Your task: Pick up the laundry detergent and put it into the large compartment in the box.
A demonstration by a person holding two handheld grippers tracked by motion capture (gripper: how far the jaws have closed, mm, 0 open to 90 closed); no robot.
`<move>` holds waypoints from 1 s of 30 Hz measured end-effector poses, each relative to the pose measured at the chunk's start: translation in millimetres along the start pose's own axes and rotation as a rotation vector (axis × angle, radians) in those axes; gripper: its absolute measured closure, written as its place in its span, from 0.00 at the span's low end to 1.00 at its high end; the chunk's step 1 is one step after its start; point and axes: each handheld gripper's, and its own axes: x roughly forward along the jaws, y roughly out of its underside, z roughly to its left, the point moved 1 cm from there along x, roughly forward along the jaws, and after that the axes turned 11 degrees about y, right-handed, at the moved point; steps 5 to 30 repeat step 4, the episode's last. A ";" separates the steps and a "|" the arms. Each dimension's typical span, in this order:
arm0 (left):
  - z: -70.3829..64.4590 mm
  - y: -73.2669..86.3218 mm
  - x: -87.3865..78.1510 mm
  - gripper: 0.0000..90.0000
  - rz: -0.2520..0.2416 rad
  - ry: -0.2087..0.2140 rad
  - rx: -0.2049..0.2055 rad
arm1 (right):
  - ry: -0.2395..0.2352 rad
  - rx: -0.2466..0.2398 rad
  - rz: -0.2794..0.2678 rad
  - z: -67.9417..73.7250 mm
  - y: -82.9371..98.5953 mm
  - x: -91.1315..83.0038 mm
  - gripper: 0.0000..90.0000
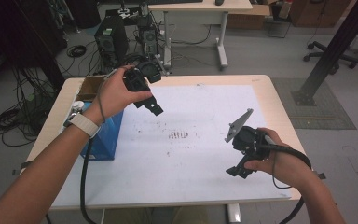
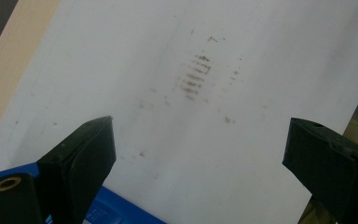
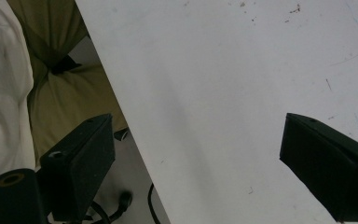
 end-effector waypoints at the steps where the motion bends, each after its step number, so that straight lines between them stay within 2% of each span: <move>1: -0.1 0.0 0.2 0.10 0.000 -0.001 -0.002 | -0.001 0.002 0.000 0.1 -0.2 -0.3 0.11; 30: -0.5 -0.1 0.1 0.10 -0.002 -0.001 -0.006 | 0.001 -0.001 0.004 -0.2 -0.3 -1.1 0.11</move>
